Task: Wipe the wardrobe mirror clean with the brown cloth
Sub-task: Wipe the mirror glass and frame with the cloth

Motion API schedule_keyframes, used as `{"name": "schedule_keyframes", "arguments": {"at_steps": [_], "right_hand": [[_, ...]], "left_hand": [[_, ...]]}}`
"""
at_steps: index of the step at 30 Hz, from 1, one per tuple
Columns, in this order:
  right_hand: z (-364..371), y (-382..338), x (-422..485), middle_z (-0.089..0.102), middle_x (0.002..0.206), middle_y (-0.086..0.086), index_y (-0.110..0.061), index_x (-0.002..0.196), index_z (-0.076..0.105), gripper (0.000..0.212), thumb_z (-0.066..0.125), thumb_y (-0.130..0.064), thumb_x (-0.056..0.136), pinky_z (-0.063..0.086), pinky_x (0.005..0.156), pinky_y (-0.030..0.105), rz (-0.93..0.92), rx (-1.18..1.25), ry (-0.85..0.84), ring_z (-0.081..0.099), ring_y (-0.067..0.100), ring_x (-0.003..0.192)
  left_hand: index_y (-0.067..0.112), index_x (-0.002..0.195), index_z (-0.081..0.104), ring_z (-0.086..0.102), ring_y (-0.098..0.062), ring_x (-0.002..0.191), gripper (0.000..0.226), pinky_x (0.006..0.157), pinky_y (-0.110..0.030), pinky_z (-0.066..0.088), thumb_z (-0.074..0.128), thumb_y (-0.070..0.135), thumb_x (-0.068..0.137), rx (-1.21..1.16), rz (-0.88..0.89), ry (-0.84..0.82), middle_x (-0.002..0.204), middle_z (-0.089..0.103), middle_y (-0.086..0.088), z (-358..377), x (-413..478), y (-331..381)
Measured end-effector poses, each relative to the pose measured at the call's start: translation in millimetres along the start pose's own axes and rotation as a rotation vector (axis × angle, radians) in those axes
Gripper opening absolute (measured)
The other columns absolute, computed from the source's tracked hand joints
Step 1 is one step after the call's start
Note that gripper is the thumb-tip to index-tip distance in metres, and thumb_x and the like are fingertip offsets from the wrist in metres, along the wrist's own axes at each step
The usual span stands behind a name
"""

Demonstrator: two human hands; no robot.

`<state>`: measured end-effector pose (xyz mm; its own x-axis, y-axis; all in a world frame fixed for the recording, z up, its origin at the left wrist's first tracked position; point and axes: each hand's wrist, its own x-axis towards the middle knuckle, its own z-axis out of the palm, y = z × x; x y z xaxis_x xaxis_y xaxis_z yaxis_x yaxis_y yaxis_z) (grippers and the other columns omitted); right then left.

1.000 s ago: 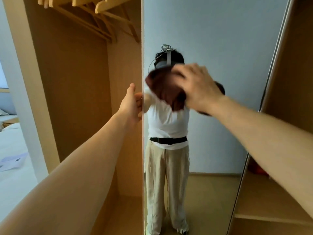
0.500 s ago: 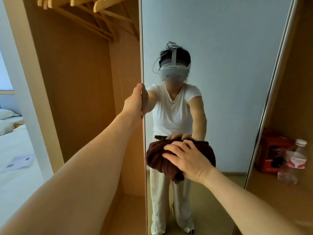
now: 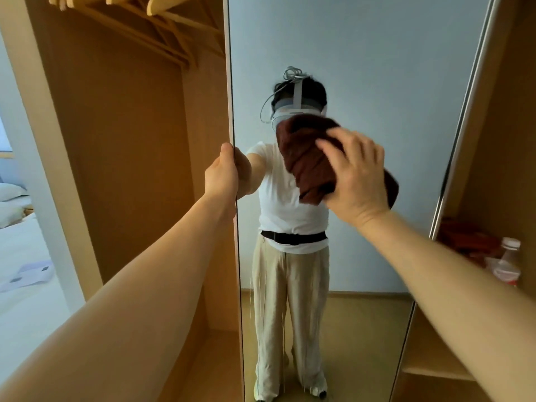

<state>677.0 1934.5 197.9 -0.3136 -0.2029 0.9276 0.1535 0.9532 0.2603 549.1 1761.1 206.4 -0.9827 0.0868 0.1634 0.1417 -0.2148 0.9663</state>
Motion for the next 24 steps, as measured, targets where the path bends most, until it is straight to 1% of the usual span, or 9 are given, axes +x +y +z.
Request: {"name": "schedule_keyframes", "arguments": {"at_steps": [2,5,6,11,13,15,17,20,24], "right_hand": [[13,-15,-42,0.054,0.128,0.017,-0.01,0.123,0.058,0.072,0.077,-0.022,0.055,0.034,0.091,0.046,-0.017,0.023,-0.079,0.047,0.037,0.113],[23,-34,-117,0.057,0.127,0.012,-0.015,0.122,0.06,0.062,0.075,-0.018,0.062,0.038,0.093,0.046,-0.21,0.035,-0.257,0.049,0.032,0.114],[22,-37,-135,0.058,0.126,0.009,-0.017,0.122,0.061,0.058,0.075,-0.018,0.065,0.041,0.092,0.045,-0.261,0.047,-0.318,0.051,0.03,0.113],[2,-10,-109,0.058,0.124,0.007,-0.018,0.118,0.064,0.057,0.079,-0.014,0.063,0.047,0.091,0.047,-0.511,0.063,-0.501,0.056,0.029,0.111],[-13,13,-68,0.056,0.126,0.011,-0.015,0.12,0.061,0.061,0.08,-0.015,0.062,0.044,0.092,0.052,-0.486,0.009,-0.459,0.053,0.032,0.114],[-29,35,-22,0.054,0.127,0.014,-0.012,0.122,0.059,0.061,0.078,-0.019,0.064,0.04,0.092,0.051,-0.395,-0.03,-0.358,0.05,0.036,0.114],[-40,48,18,0.055,0.126,0.015,-0.011,0.121,0.059,0.06,0.074,-0.021,0.064,0.038,0.087,0.047,-0.28,-0.036,-0.256,0.05,0.039,0.111],[-39,46,38,0.053,0.128,0.014,-0.012,0.123,0.058,0.059,0.066,-0.031,0.068,0.035,0.088,0.045,-0.152,0.02,-0.145,0.048,0.04,0.112],[-27,37,18,0.05,0.133,0.01,-0.013,0.128,0.055,0.064,0.054,-0.047,0.073,0.03,0.097,0.042,-0.059,0.041,-0.086,0.045,0.035,0.119]], "left_hand": [[0.017,0.121,0.054,0.056,-0.021,0.099,0.051,0.09,-0.039,0.049,0.039,0.056,0.093,0.005,0.001,0.003,0.088,0.053,0.006,0,2,0],[0.024,0.08,0.054,0.057,-0.023,0.099,0.035,0.09,-0.042,0.048,0.04,0.054,0.092,-0.02,-0.017,0.004,0.085,0.055,0.005,0,3,2],[0.026,0.074,0.051,0.057,-0.023,0.099,0.035,0.088,-0.041,0.047,0.04,0.054,0.091,-0.017,-0.017,0.01,0.084,0.055,0.004,0,2,3],[0.02,0.091,0.05,0.058,-0.021,0.094,0.04,0.084,-0.039,0.047,0.044,0.059,0.087,-0.014,-0.051,-0.006,0.087,0.057,0.004,-4,3,3],[0.016,0.087,0.06,0.061,-0.019,0.087,0.045,0.08,-0.037,0.051,0.048,0.06,0.085,-0.013,-0.064,-0.009,0.087,0.062,0.001,-8,2,3],[0.014,0.103,0.065,0.063,-0.019,0.088,0.052,0.079,-0.035,0.053,0.051,0.06,0.084,-0.011,-0.06,-0.014,0.093,0.065,-0.001,-12,1,-1],[0.009,0.122,0.056,0.062,-0.019,0.093,0.065,0.08,-0.034,0.051,0.051,0.062,0.084,-0.002,-0.079,-0.055,0.104,0.064,-0.003,-16,-5,-7],[0.012,0.122,0.052,0.059,-0.021,0.104,0.057,0.091,-0.034,0.048,0.049,0.058,0.088,-0.03,-0.111,-0.107,0.12,0.059,-0.007,-22,-10,-26],[0.012,0.126,0.055,0.062,-0.015,0.091,0.055,0.089,-0.035,0.05,0.046,0.054,0.092,-0.104,-0.079,0.018,0.106,0.065,-0.004,-13,-12,-34]]}}
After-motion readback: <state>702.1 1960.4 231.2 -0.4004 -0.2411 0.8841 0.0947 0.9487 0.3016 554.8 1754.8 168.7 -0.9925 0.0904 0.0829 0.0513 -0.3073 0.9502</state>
